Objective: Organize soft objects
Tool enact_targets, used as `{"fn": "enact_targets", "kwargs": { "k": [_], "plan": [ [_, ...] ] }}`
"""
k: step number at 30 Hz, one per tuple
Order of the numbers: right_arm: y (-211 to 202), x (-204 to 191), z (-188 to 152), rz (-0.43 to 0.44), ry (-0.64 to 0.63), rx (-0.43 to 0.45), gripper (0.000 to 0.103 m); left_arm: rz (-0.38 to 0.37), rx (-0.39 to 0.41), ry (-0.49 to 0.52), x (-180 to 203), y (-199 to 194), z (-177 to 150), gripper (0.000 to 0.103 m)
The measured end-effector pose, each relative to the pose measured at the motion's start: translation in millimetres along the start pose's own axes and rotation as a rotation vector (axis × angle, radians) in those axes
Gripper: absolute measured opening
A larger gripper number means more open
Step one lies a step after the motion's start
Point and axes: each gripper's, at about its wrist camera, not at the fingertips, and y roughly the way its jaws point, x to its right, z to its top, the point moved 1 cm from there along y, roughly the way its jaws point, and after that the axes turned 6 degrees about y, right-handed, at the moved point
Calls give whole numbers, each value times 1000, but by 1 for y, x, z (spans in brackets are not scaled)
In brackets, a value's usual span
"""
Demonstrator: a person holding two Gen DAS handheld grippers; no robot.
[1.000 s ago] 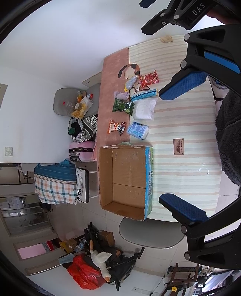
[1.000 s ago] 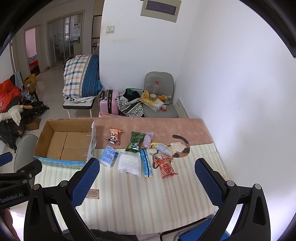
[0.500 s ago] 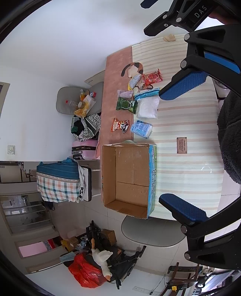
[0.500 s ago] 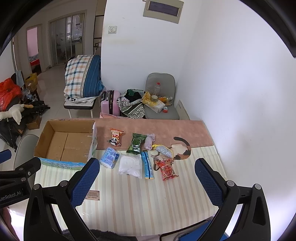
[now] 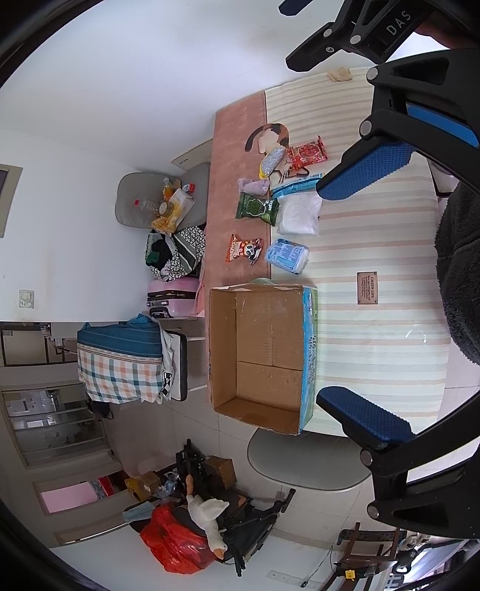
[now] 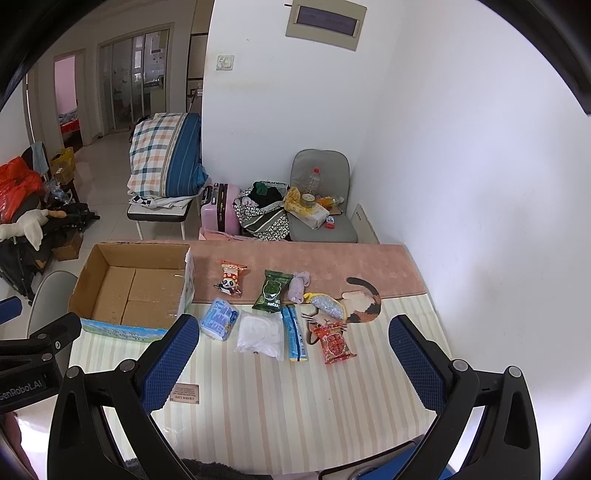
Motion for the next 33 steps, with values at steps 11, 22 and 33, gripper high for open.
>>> {"fn": "enact_targets", "kwargs": {
  "k": [11, 22, 33],
  "plan": [
    [1, -2, 2, -5, 0, 1, 103, -1, 2, 1, 0, -1, 3, 103],
    [3, -2, 2, 2, 7, -4, 103, 1, 3, 2, -4, 1, 7, 103],
    [94, 47, 13, 8, 152, -179, 103, -29, -98, 42, 15, 90, 48, 103]
  ]
}}
